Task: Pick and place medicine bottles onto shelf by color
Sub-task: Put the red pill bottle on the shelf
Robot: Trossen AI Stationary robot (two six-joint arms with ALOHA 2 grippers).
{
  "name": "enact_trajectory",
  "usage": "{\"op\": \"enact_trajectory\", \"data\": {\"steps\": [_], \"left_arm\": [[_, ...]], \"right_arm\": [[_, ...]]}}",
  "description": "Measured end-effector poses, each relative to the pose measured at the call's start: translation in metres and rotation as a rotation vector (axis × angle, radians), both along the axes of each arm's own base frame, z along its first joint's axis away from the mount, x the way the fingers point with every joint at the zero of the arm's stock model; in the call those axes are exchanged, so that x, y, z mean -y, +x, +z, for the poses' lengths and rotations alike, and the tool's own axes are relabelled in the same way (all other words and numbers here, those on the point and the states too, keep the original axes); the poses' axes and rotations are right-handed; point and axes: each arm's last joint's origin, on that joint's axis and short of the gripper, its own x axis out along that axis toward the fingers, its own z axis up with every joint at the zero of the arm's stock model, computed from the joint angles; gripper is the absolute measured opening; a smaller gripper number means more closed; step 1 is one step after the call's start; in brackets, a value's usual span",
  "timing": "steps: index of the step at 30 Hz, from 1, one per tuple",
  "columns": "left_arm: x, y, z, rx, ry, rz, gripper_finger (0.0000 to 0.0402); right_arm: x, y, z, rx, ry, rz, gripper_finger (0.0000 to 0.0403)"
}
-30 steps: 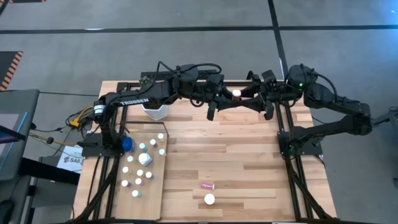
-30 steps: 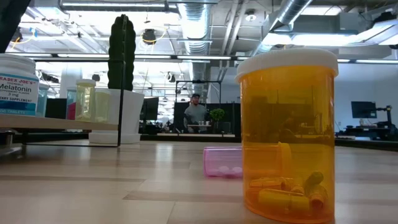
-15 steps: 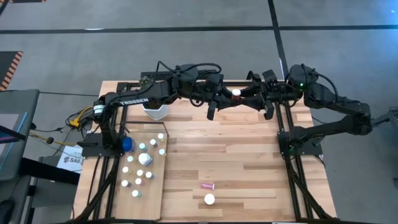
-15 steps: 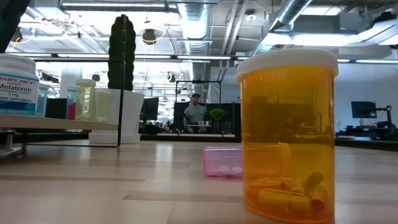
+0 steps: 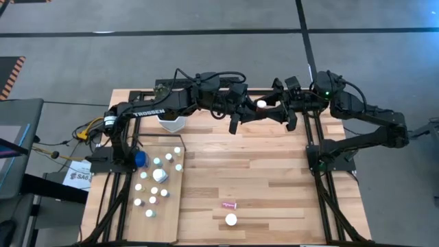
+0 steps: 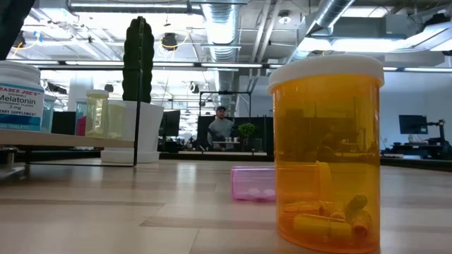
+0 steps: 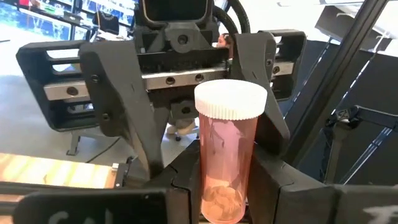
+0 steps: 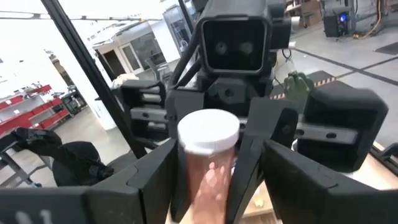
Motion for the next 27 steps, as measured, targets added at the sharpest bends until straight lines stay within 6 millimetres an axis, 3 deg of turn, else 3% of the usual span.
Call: {"op": "enact_trajectory", "data": {"steps": [5, 19, 27], "left_arm": [[0.0004, 0.0004, -0.0007, -0.003, -0.001, -0.001, 0.0071], [-0.0003, 0.0007, -0.0003, 0.003, -0.021, -0.001, 0.0072], [-0.0002, 0.0005, -0.0024, -0.025, -0.039, -0.002, 0.0125]], "right_arm": [[0.0009, 0.0040, -0.0003, 0.008, -0.002, -0.001, 0.0238], [0.0008, 0.0055, -0.0002, 0.011, -0.011, 0.007, 0.0127], [0.0007, 0.0043, 0.0027, 0.004, -0.006, 0.005, 0.0123]]}}
